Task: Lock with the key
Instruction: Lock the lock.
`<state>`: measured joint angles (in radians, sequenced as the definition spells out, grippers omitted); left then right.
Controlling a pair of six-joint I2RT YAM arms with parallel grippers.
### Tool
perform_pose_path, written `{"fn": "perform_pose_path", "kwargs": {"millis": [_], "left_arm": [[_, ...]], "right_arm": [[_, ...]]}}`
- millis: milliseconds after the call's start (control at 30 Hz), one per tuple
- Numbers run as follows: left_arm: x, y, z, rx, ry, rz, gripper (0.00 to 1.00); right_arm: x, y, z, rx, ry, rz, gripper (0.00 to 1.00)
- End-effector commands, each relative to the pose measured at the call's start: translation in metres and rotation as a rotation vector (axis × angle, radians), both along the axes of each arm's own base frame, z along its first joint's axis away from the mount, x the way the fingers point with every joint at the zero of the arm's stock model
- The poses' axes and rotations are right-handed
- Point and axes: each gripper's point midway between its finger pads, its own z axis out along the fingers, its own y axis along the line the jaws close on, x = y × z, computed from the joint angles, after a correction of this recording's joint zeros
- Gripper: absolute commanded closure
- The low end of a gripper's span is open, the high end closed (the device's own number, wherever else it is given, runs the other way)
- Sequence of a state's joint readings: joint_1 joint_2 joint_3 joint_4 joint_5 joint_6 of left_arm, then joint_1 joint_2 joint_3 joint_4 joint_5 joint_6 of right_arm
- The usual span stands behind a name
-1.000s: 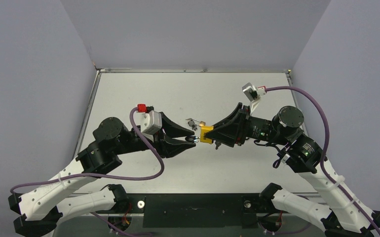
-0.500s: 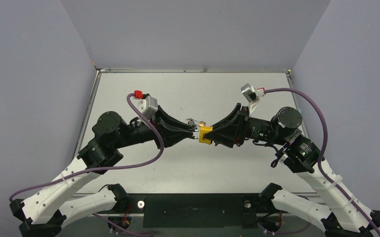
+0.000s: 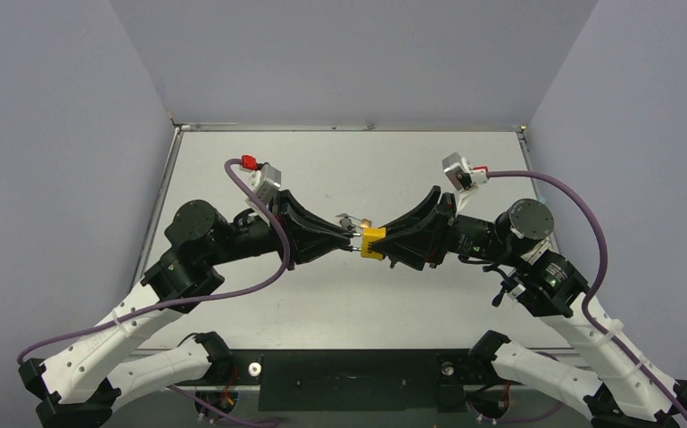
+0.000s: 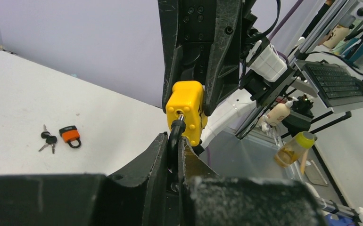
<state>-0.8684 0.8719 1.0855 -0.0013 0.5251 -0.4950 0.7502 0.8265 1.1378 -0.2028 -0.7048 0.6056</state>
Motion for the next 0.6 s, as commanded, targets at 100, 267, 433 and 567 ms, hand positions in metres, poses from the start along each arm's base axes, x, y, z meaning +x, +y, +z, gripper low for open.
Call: {"fn": "perform_pose_path", "kwargs": {"millis": [100, 267, 433, 567], "left_arm": [[-0.003, 0.003, 0.033, -0.109, 0.040, -0.008, 1.00], [-0.009, 0.003, 0.036, -0.124, 0.037, -0.017, 1.00], [-0.016, 0.004, 0.035, -0.127, 0.003, -0.019, 1.00], [-0.020, 0.004, 0.036, -0.131, -0.035, -0.007, 1.00]], "right_arm": [[0.008, 0.009, 0.014, 0.032, -0.121, -0.045, 1.00], [0.014, 0.018, 0.012, 0.020, -0.101, -0.049, 1.00], [0.015, 0.027, 0.018, 0.048, -0.065, -0.026, 1.00], [0.014, 0.034, 0.024, 0.087, -0.024, 0.005, 1.00]]}}
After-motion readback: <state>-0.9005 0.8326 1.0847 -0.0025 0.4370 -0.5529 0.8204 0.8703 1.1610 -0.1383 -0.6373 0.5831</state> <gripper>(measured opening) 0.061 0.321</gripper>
